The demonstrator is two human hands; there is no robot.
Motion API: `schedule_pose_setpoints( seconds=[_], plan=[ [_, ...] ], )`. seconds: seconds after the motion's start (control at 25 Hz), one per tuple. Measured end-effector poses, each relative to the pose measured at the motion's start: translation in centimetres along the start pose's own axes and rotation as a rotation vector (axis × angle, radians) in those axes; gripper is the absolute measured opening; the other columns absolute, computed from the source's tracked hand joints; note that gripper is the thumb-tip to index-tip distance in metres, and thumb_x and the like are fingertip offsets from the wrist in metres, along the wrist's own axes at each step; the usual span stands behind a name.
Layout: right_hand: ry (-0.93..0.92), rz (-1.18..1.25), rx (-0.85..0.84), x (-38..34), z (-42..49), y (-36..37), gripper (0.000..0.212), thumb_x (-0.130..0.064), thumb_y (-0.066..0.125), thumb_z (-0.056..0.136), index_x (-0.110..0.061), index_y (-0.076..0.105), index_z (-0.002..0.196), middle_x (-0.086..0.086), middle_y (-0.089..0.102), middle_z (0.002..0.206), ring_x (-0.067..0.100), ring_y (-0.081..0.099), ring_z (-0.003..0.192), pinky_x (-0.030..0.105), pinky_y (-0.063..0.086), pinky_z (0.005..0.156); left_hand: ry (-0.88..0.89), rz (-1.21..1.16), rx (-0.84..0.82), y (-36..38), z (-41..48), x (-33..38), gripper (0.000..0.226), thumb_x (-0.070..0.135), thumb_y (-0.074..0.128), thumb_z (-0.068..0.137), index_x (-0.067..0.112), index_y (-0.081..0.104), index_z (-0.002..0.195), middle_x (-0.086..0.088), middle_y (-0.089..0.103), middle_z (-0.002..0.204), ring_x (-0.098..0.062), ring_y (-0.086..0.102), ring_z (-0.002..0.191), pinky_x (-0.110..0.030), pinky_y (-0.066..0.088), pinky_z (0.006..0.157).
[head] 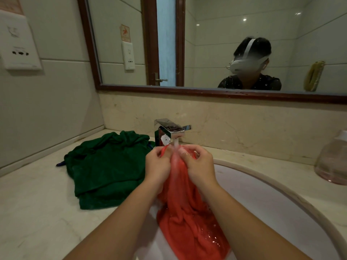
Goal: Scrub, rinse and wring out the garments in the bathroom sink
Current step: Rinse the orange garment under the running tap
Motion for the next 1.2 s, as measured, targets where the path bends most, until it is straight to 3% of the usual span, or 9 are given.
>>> schedule_pose_setpoints(
  seconds=[0.16, 0.36, 0.56, 0.72, 0.84, 1.04, 1.2],
  plan=[
    [0.056, 0.070, 0.112, 0.3, 0.2, -0.9, 0.025, -0.003, 0.072, 0.090, -0.027, 0.073, 0.082, -0.009, 0.075, 0.080, -0.003, 0.066, 0.073, 0.015, 0.050, 0.069, 0.030, -0.042, 0.001, 0.1, -0.3, 0.5, 0.009, 0.019, 0.073, 0.092, 0.013, 0.071, 0.099, -0.004, 0.074, 0.086, -0.009, 0.067, 0.072, -0.017, 0.051, 0.058],
    [0.122, 0.091, 0.171, 0.8, 0.0, -1.6, 0.020, -0.006, 0.073, 0.089, -0.024, 0.073, 0.080, -0.009, 0.073, 0.076, -0.002, 0.066, 0.071, 0.011, 0.048, 0.064, 0.092, -0.010, -0.105, 0.9, -0.7, 1.0, 0.003, 0.021, 0.077, 0.089, 0.021, 0.074, 0.087, -0.001, 0.076, 0.081, -0.009, 0.069, 0.074, -0.022, 0.054, 0.065],
    [0.121, 0.078, 0.169, 1.4, 0.3, -1.3, 0.012, -0.005, 0.069, 0.090, -0.016, 0.072, 0.088, -0.002, 0.072, 0.083, 0.010, 0.064, 0.074, 0.022, 0.051, 0.070, 0.251, 0.098, -0.099, 0.8, -0.5, 2.3, 0.009, 0.019, 0.074, 0.091, 0.026, 0.073, 0.087, 0.005, 0.074, 0.086, -0.008, 0.068, 0.081, -0.016, 0.051, 0.071],
    [0.134, 0.109, 0.057, 1.6, 0.1, 0.0, 0.007, -0.007, 0.070, 0.093, -0.014, 0.071, 0.094, -0.004, 0.072, 0.080, 0.005, 0.064, 0.066, 0.019, 0.050, 0.061, 0.178, 0.039, -0.033, 0.1, 0.0, 1.3, 0.014, 0.016, 0.070, 0.094, 0.028, 0.072, 0.089, 0.001, 0.074, 0.090, -0.011, 0.069, 0.081, -0.023, 0.054, 0.070],
    [0.058, 0.074, -0.011, 1.0, 0.1, 0.4, 0.011, -0.007, 0.073, 0.091, -0.017, 0.076, 0.092, -0.009, 0.074, 0.080, -0.003, 0.063, 0.070, 0.014, 0.049, 0.066, 0.169, 0.032, 0.007, -0.3, 0.1, 1.5, 0.017, 0.011, 0.067, 0.095, 0.026, 0.072, 0.091, 0.004, 0.073, 0.091, -0.007, 0.068, 0.081, -0.016, 0.052, 0.068],
    [0.119, 0.104, 0.062, 1.6, 0.3, -0.3, 0.013, -0.009, 0.074, 0.089, -0.016, 0.080, 0.099, -0.002, 0.078, 0.087, -0.002, 0.066, 0.072, 0.014, 0.050, 0.065, 0.132, 0.025, -0.052, 0.3, 0.0, 1.4, 0.007, 0.023, 0.071, 0.095, 0.023, 0.074, 0.088, 0.003, 0.075, 0.084, -0.007, 0.069, 0.076, -0.016, 0.051, 0.064],
    [0.153, 0.170, 0.111, 1.7, 0.2, -0.8, 0.011, -0.007, 0.076, 0.089, -0.015, 0.079, 0.096, -0.004, 0.077, 0.085, 0.002, 0.067, 0.076, 0.014, 0.050, 0.067, 0.195, 0.118, -0.126, 0.9, -0.7, 2.1, 0.014, 0.027, 0.082, 0.084, 0.016, 0.073, 0.084, 0.002, 0.072, 0.078, -0.003, 0.062, 0.069, -0.017, 0.049, 0.061]
  ],
)
Point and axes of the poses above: each hand's wrist, its own z-axis towards the middle knuckle, its own y-axis out of the palm, x = y × z, the point moved 9 cm from there along z, towards the middle knuckle
